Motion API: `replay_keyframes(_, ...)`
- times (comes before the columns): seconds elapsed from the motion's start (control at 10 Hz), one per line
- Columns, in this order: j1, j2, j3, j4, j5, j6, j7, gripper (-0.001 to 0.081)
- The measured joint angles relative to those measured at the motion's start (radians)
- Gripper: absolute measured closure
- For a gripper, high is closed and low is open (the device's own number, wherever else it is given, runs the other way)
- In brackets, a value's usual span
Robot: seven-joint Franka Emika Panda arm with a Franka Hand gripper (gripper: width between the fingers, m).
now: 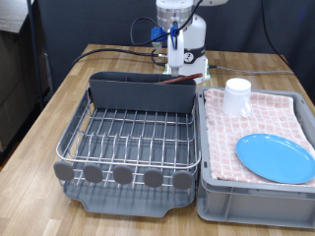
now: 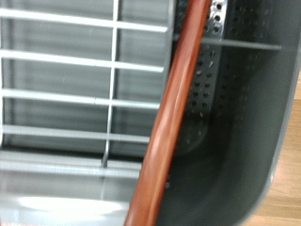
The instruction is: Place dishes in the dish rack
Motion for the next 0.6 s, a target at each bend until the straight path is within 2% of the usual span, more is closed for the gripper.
replay_keyframes(0.2,0.077,-0.001,0.009,0.051,0.011,-0.072,-0.129,0.0003)
replay_keyframes(0.3,0.107,0.024,-0.003,0.078,0.02,-0.1,-0.228,0.0003)
replay_keyframes(0.4,0.098,0.024,0.0,0.077,0.019,-0.095,-0.189,0.0003)
replay_keyframes(0.6,0.107,0.034,0.015,0.1,-0.002,-0.07,-0.192,0.0003)
